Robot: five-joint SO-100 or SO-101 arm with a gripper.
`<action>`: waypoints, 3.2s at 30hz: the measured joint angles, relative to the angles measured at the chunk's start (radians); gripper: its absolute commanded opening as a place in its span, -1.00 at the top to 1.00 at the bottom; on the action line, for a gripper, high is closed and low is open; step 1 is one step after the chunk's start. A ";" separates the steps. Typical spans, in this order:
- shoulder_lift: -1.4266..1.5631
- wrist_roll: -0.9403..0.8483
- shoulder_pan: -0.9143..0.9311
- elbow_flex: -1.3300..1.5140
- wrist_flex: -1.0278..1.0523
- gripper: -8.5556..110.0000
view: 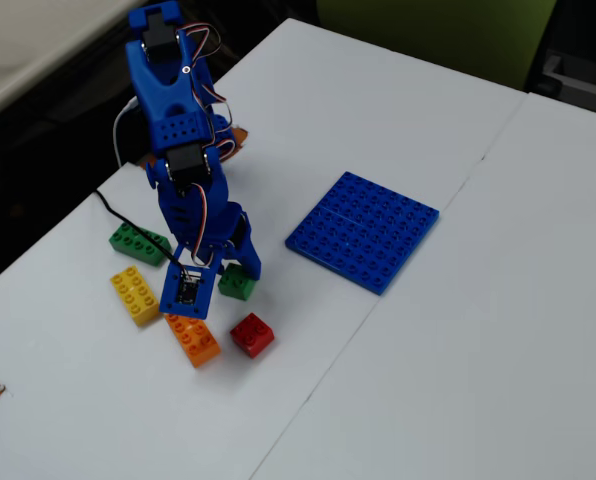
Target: Pick up the 2x2 green block and go up the 8x8 blue block.
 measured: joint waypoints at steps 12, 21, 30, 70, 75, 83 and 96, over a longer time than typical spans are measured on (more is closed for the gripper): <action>-0.012 -0.017 0.000 0.000 -0.011 0.73; 0.137 -0.028 -0.035 0.011 0.035 0.80; 0.419 -0.321 -0.160 0.078 0.126 0.83; 0.078 -0.589 -0.801 -0.974 0.561 0.84; 0.029 -0.589 -0.798 -0.893 0.561 0.84; -0.038 -0.532 -0.724 -0.842 0.561 0.84; -0.118 -0.483 -0.644 -0.853 0.560 0.84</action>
